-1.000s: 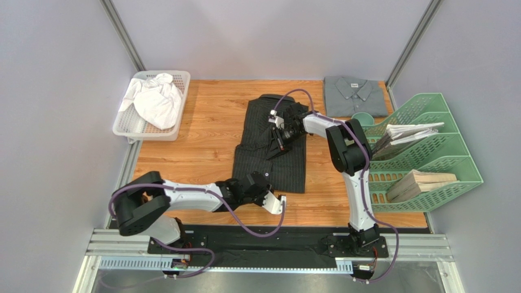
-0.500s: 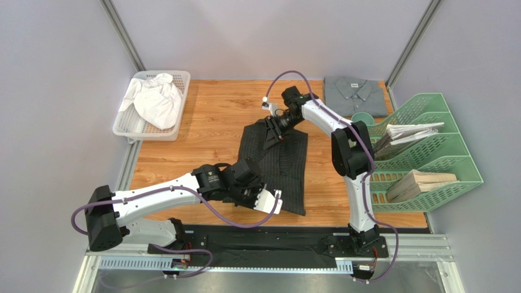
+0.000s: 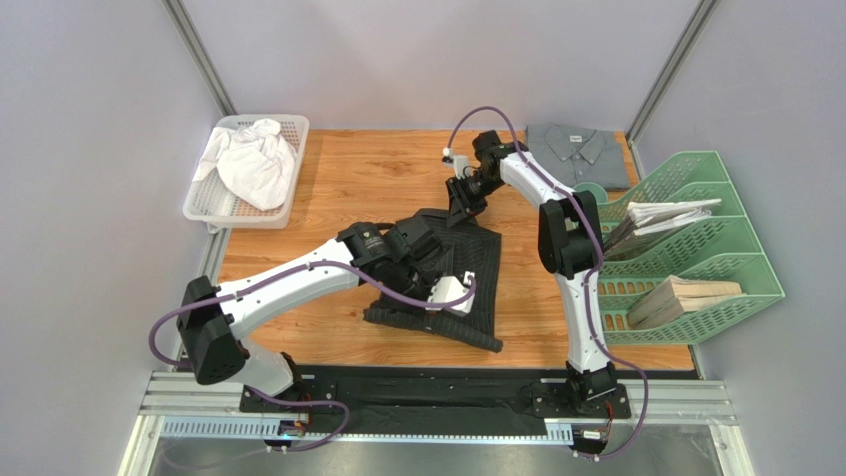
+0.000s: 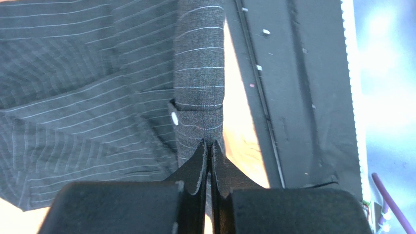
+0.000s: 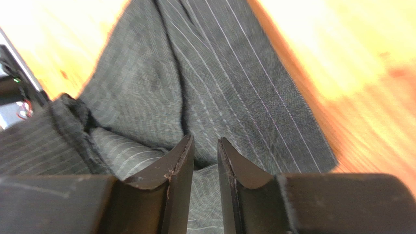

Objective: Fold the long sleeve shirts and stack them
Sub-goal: Fold the shirt

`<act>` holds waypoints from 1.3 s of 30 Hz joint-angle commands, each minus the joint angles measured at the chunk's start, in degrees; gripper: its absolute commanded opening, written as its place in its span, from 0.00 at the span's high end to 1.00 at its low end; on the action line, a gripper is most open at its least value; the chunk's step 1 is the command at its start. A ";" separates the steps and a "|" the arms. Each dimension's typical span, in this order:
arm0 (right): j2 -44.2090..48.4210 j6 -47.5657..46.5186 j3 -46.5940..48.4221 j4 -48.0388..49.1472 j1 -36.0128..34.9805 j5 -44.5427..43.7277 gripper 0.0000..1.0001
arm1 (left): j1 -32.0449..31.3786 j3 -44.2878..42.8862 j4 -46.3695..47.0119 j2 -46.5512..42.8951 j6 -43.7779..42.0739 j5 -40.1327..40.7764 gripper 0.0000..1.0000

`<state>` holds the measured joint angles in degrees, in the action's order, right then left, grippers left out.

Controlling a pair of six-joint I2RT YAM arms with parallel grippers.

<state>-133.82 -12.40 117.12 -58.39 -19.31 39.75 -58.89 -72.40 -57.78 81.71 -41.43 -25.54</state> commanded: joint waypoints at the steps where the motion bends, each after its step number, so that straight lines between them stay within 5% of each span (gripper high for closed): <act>1: -1.88 -2.62 -2.07 0.73 -1.17 -1.34 0.71 | 4.31 -6.95 -4.80 4.50 -4.44 -5.13 1.00; 12: -0.48 -4.38 -7.69 1.70 -1.43 0.77 0.73 | 16.43 -29.26 -8.93 24.53 -11.13 -7.86 1.00; 17: -0.30 -4.38 -8.05 1.61 -1.43 1.65 0.73 | 18.55 -32.10 -4.02 31.22 -13.32 -4.71 1.00; 28: 0.92 -3.86 -11.47 2.40 -2.74 3.67 0.73 | 20.13 -25.60 8.65 38.96 -8.94 -1.61 1.00; 39: 9.10 -1.40 -24.65 5.48 -5.83 6.48 0.73 | 17.50 -8.64 6.72 27.46 -2.52 -7.77 0.98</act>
<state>-129.08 -14.39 95.18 -54.37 -24.43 45.45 -40.25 -83.59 -48.93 114.87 -47.09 -28.73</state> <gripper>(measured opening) 0.270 0.007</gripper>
